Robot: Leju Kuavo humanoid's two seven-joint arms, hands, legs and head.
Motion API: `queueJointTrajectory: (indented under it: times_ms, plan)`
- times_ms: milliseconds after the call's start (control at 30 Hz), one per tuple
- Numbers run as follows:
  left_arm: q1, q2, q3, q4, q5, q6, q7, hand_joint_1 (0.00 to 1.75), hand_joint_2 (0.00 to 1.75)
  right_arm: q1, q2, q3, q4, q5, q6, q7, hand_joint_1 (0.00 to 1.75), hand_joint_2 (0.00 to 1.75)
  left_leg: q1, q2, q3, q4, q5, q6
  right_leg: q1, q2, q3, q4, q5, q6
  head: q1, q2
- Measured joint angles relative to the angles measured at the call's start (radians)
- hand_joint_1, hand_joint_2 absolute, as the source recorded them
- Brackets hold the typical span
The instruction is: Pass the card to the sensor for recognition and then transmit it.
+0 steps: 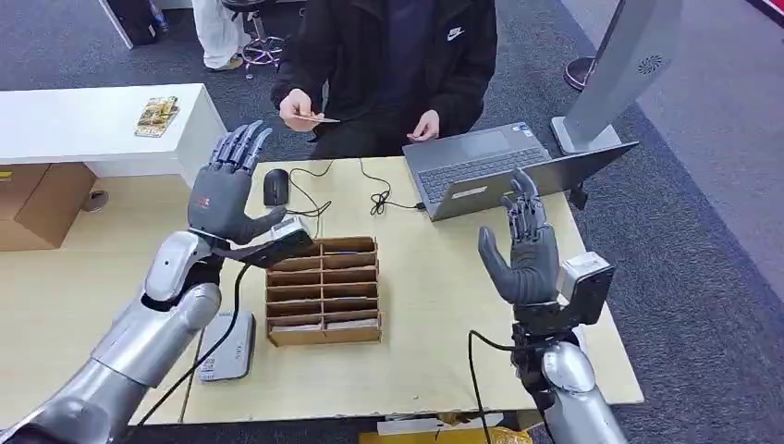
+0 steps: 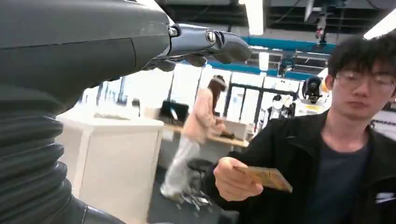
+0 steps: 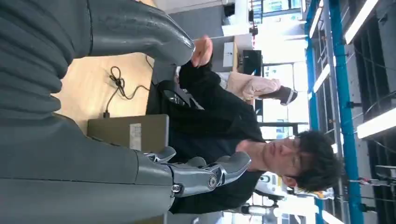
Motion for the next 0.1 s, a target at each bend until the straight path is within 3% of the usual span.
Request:
queueJointTrajectory:
  times_ms: [100]
  plan:
    - [0.085, -0.001, 0.038, -0.079, 0.341, -0.093, -0.171, 0.00, 1.75, -0.025, -0.013, 0.000, -0.002, 0.009, 0.012, -0.003, 0.00, 1.75, 0.000, 0.000, 0.000, 0.000, 0.000, 0.000, 0.000, 0.000, 0.000, 0.000, 0.000, 0.000, 0.000, 0.000]
